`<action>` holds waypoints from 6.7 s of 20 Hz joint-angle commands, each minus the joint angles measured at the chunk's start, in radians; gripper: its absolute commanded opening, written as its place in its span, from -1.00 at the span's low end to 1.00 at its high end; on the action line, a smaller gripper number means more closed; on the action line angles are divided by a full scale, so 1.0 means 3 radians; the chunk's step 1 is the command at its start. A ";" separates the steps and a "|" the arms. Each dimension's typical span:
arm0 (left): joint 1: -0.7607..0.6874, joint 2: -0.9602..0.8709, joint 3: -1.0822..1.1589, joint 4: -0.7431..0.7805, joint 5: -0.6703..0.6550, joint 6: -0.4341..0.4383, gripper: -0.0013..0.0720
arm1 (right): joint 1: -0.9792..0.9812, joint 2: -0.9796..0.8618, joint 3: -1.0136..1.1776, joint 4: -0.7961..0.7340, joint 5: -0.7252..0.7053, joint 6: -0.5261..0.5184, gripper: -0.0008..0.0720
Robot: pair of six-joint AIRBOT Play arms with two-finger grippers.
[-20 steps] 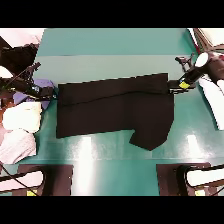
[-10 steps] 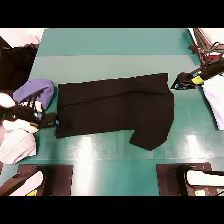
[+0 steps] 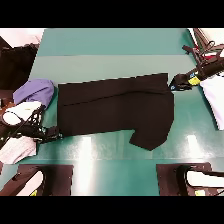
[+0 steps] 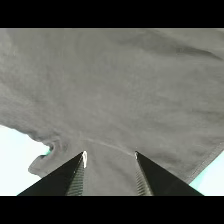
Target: Fold the shirts.
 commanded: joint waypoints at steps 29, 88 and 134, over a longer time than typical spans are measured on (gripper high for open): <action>0.0001 -0.0041 0.0319 -0.0286 0.0197 0.0095 -0.89 | -0.0676 0.0828 -0.1825 0.0000 -0.0351 -0.0008 0.03; -0.0829 -0.0689 0.0807 -0.0181 0.2832 -0.0815 -0.28 | -0.0154 -0.0896 0.0369 0.0182 -0.1136 -0.0043 -0.11; -0.2148 -0.2144 0.2776 -0.0865 0.1367 -0.0081 -0.90 | -0.0777 -0.1076 0.0089 0.1232 -0.0033 -0.1017 -0.92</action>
